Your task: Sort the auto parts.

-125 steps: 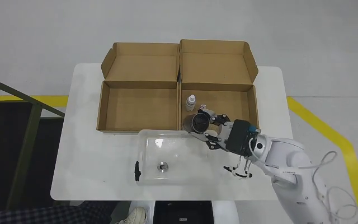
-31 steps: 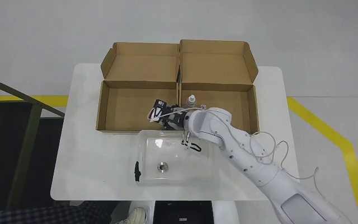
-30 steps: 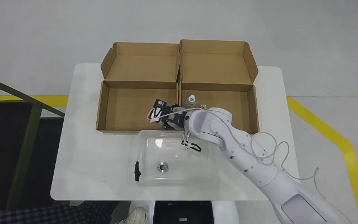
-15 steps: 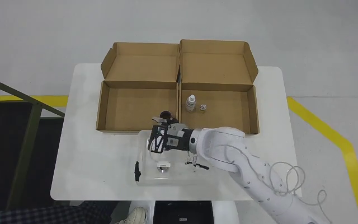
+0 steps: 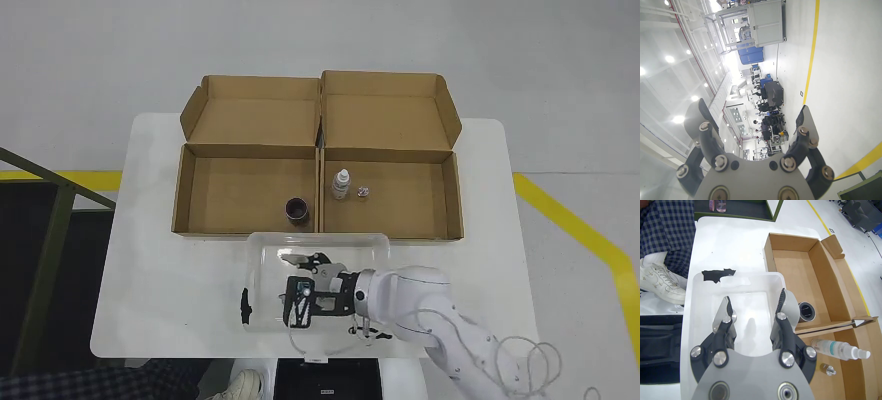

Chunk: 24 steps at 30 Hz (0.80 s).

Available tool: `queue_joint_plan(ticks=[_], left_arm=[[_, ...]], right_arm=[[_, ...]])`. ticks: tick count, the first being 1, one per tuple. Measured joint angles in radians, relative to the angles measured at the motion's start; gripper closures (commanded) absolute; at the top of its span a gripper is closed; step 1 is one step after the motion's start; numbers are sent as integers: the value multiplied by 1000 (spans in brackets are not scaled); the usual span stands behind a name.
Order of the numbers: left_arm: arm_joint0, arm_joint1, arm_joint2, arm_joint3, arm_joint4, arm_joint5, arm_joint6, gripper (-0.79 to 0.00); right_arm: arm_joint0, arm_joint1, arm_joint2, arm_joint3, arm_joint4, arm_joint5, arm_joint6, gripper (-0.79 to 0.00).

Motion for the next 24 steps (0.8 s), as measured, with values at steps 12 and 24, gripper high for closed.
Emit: queue_joint_plan(ticks=[12, 24], left_arm=[[0, 0, 0, 0, 0, 0, 0, -785], [0, 0, 0, 0, 0, 0, 0, -785]], right_arm=[[-19, 11, -30, 61, -63, -39, -11, -462], [30, -2, -105, 155, -79, -35, 5, -486]])
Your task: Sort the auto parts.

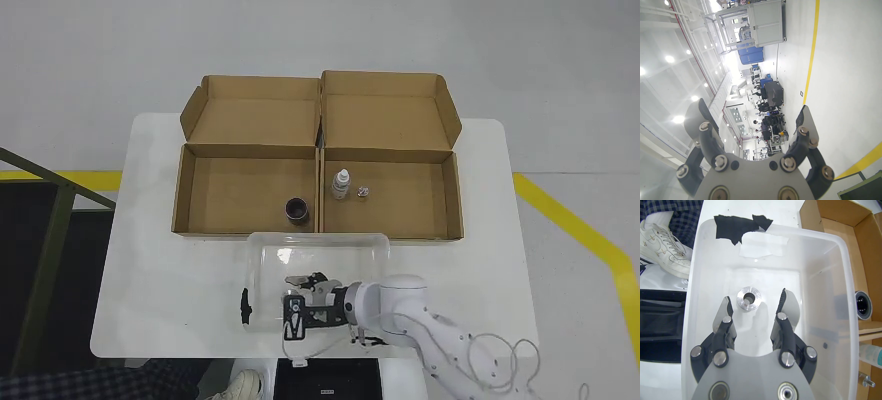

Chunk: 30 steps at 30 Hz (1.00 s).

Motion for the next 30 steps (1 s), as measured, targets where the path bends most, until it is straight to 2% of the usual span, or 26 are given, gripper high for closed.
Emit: queue_joint_plan(ticks=[5, 16, 23, 30], left_arm=[[0, 0, 0, 0, 0, 0, 0, -785], [0, 0, 0, 0, 0, 0, 0, -785], [0, 0, 0, 0, 0, 0, 0, -785], [0, 0, 0, 0, 0, 0, 0, -785]], right_arm=[[21, -5, -12, 25, 18, 10, -9, -465], [38, -6, -21, 55, 41, -4, -28, -489], [53, -9, -35, 87, 35, -2, -42, -446], [76, -15, -50, 127, 42, 11, -45, -369]])
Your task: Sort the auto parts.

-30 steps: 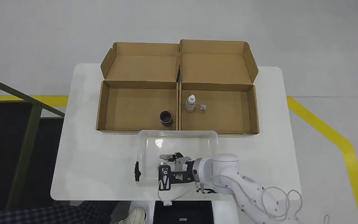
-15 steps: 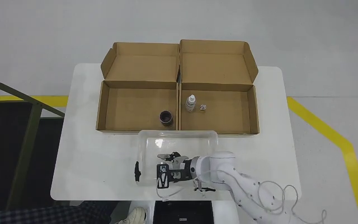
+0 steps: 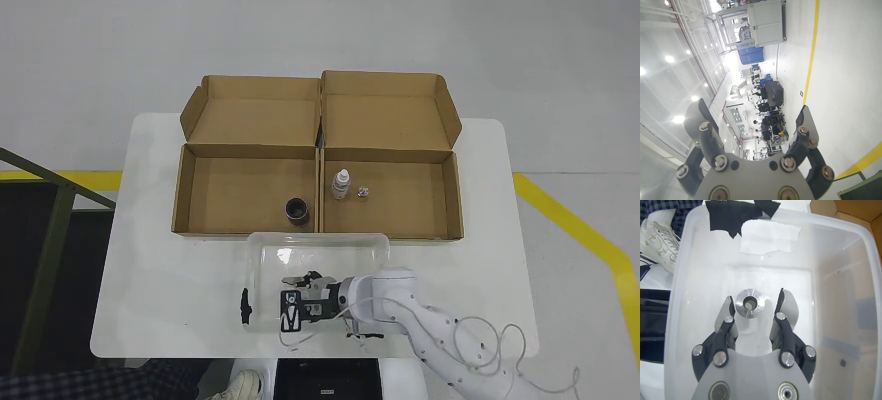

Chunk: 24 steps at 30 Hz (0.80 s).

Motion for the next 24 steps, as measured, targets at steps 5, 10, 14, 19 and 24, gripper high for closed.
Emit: queue_joint_plan(ticks=[5, 10, 14, 19, 24], left_arm=[[0, 0, 0, 0, 0, 0, 0, -785], [0, 0, 0, 0, 0, 0, 0, -785], [0, 0, 0, 0, 0, 0, 0, -785], [0, 0, 0, 0, 0, 0, 0, -785], [0, 0, 0, 0, 0, 0, 0, -785]], right_arm=[[13, -5, -13, 19, 8, 6, -3, -160], [16, -6, -17, 16, 9, 8, -7, 0], [7, -1, -4, -14, 18, -4, -18, 0], [-26, 15, 46, -91, 40, -20, -36, 0], [-81, 37, 115, -189, 58, -34, -62, 0]])
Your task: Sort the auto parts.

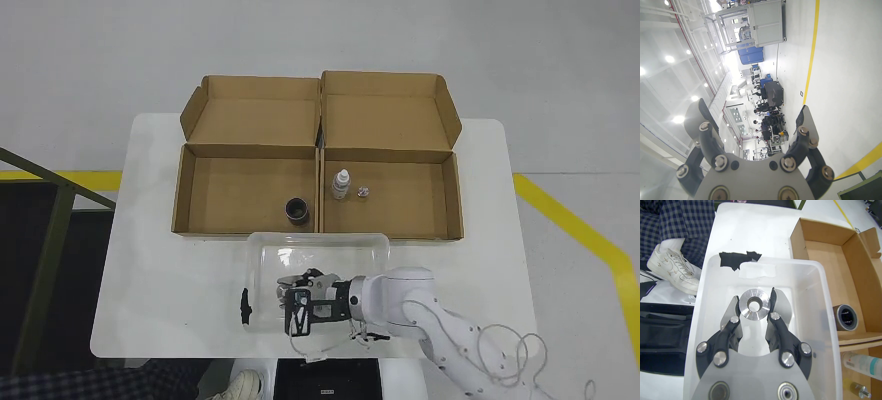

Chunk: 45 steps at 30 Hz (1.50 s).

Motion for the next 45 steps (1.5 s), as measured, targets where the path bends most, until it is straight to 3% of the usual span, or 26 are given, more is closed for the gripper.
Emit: queue_joint_plan(ticks=[12, 24, 45], left_arm=[[0, 0, 0, 0, 0, 0, 0, -785], [0, 0, 0, 0, 0, 0, 0, -785], [0, 0, 0, 0, 0, 0, 0, -785]], right_arm=[[-98, 35, 171, -132, 71, 30, -115, 0], [-135, 47, 283, -165, 230, 75, -220, 0], [-128, 52, 339, -152, 401, 117, -244, 0]])
